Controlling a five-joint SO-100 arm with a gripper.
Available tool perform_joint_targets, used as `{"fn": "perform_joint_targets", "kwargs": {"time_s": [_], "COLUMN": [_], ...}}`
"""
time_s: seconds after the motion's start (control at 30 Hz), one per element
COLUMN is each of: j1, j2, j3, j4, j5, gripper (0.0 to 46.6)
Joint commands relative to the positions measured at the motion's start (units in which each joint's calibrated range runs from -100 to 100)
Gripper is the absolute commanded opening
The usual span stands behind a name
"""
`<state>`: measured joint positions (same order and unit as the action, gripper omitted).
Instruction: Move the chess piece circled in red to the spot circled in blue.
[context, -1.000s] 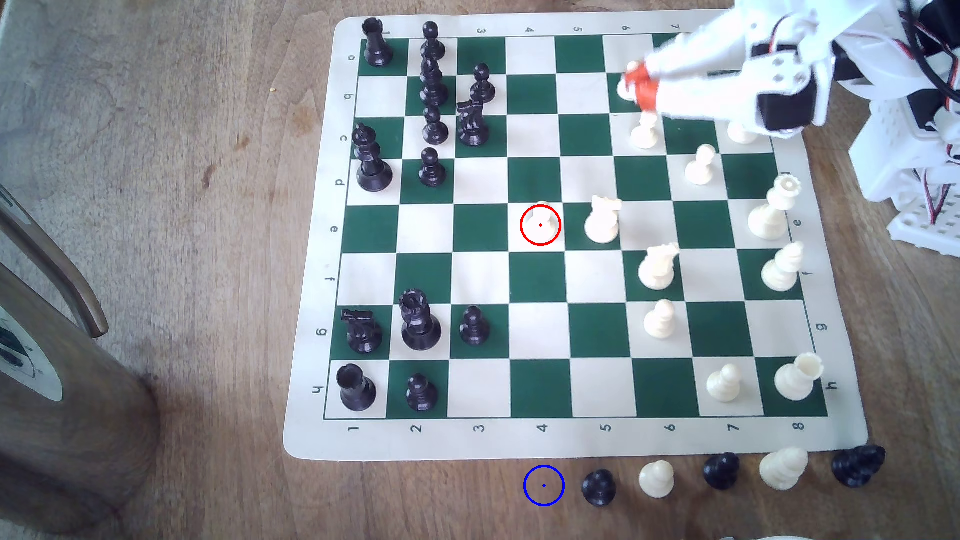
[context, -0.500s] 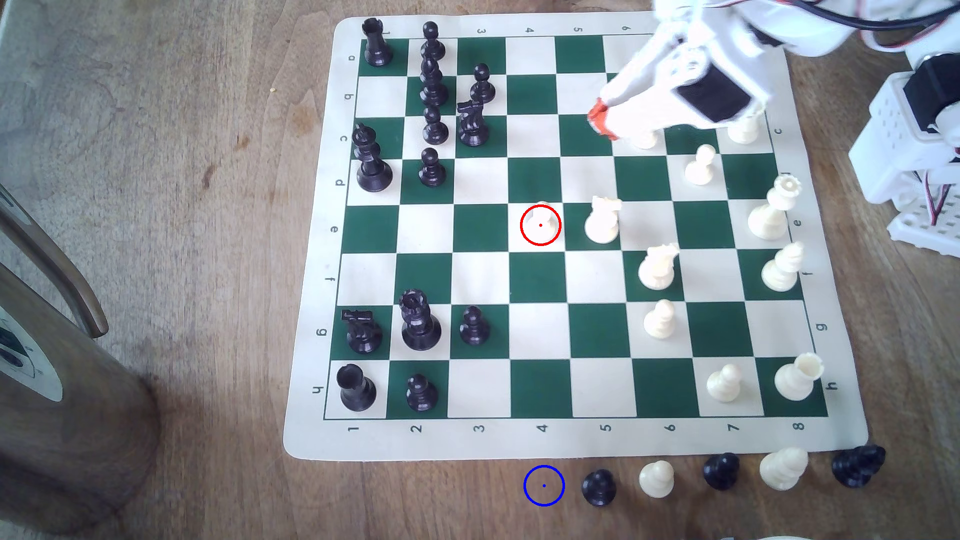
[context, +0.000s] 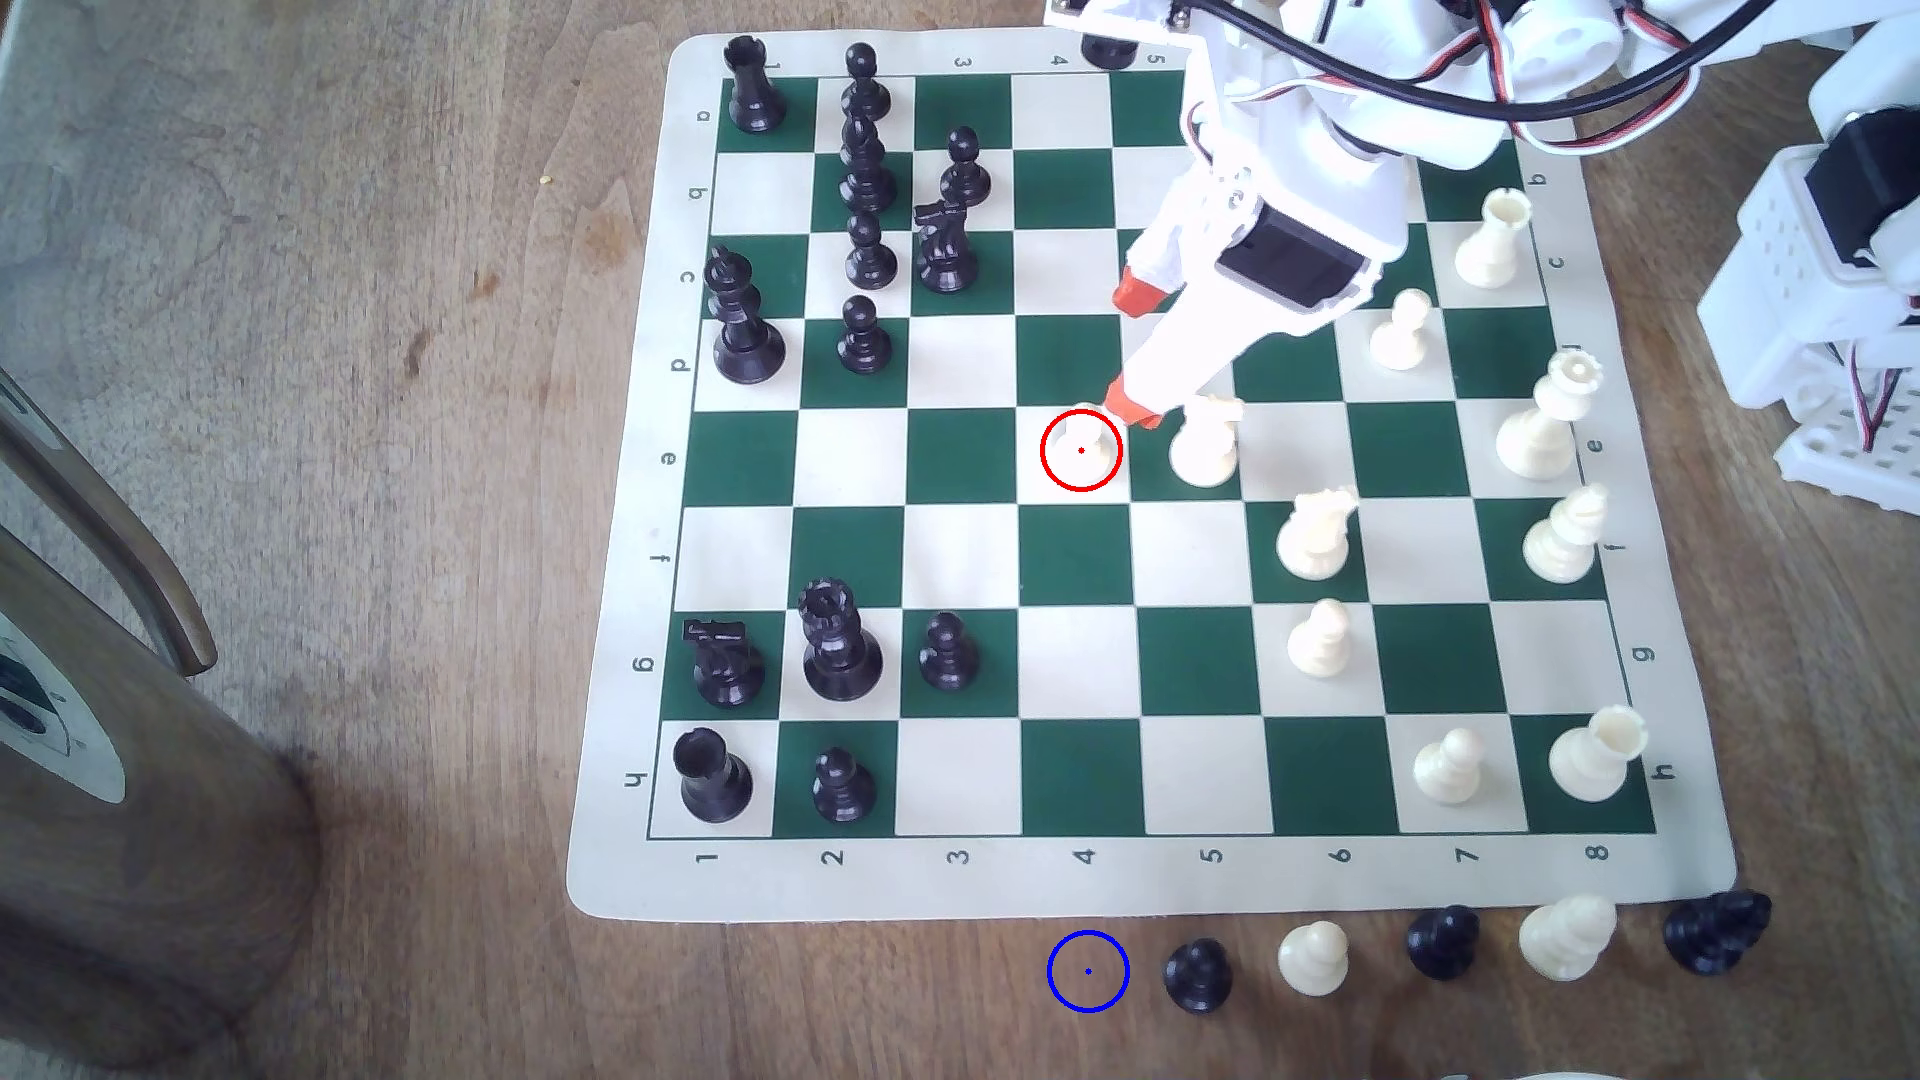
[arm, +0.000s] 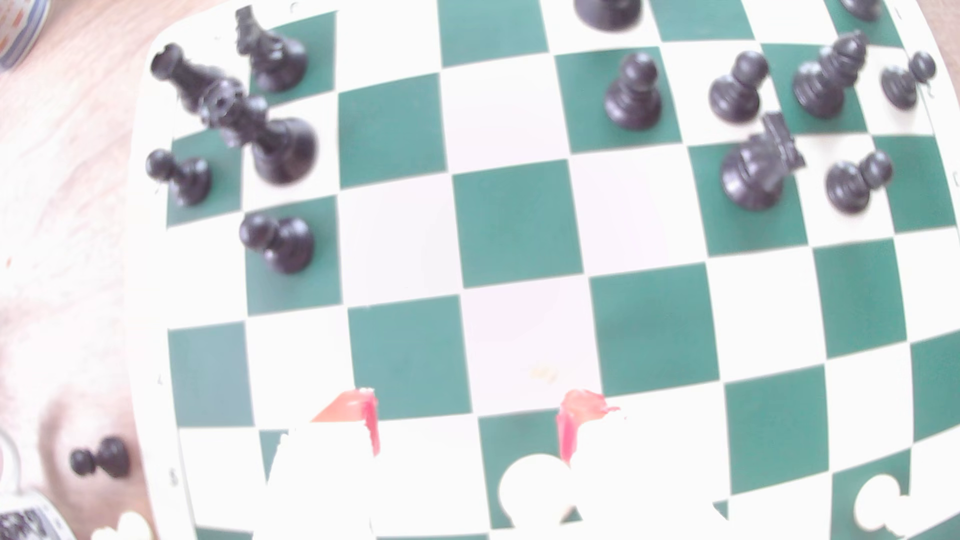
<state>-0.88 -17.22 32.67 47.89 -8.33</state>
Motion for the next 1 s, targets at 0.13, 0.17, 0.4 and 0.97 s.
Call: {"fn": "perform_joint_targets", "kwargs": {"time_s": [0.13,0.17,0.4,0.97], "j1": [0.92,0.53,0.38,0.77], "j2": [8.81,10.17,13.48,19.43], "j3": [-9.19,-10.01,-11.64,-9.01], "j4": [-1.45,-1.86,-3.25,-8.17], "j5": [0.29,0.10,-0.59,-0.63], "gripper": [14.8,14.6,20.6,17.4]}}
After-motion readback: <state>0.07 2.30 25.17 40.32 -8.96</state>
